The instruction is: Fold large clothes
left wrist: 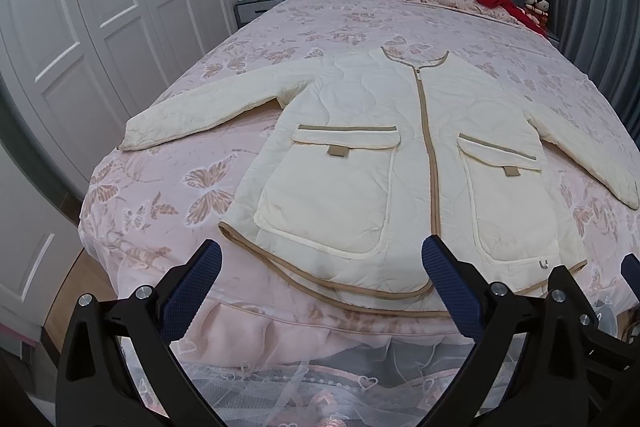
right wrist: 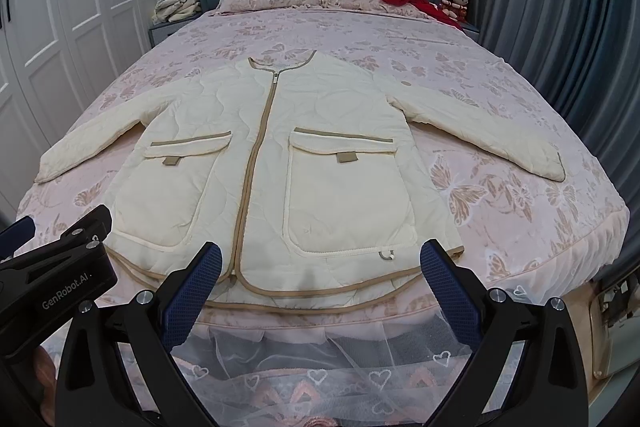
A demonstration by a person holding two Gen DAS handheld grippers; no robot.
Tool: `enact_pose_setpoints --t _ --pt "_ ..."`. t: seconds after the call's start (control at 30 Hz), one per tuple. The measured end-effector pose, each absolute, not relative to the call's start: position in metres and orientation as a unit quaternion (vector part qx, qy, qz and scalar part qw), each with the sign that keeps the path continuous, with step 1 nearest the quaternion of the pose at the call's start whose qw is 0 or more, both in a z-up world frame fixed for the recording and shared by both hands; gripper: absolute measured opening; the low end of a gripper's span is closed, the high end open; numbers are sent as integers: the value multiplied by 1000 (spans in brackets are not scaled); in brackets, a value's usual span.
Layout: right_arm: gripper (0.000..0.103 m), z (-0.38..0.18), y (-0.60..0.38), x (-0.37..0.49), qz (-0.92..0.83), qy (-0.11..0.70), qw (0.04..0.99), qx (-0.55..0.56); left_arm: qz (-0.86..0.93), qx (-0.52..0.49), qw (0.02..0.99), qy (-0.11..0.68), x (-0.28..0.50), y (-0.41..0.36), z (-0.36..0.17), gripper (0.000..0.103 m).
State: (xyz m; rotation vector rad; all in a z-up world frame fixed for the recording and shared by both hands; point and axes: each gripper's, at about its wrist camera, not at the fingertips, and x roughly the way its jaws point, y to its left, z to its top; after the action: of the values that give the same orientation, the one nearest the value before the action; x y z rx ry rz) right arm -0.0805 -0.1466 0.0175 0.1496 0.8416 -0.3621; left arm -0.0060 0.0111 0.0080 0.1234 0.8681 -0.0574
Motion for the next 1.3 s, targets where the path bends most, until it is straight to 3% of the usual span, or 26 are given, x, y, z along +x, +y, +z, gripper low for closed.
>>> enact_pose_setpoints --t 1.3 --pt "98 16 -146 -82 -175 406 894 73 -24 59 904 422 -8 15 11 98"
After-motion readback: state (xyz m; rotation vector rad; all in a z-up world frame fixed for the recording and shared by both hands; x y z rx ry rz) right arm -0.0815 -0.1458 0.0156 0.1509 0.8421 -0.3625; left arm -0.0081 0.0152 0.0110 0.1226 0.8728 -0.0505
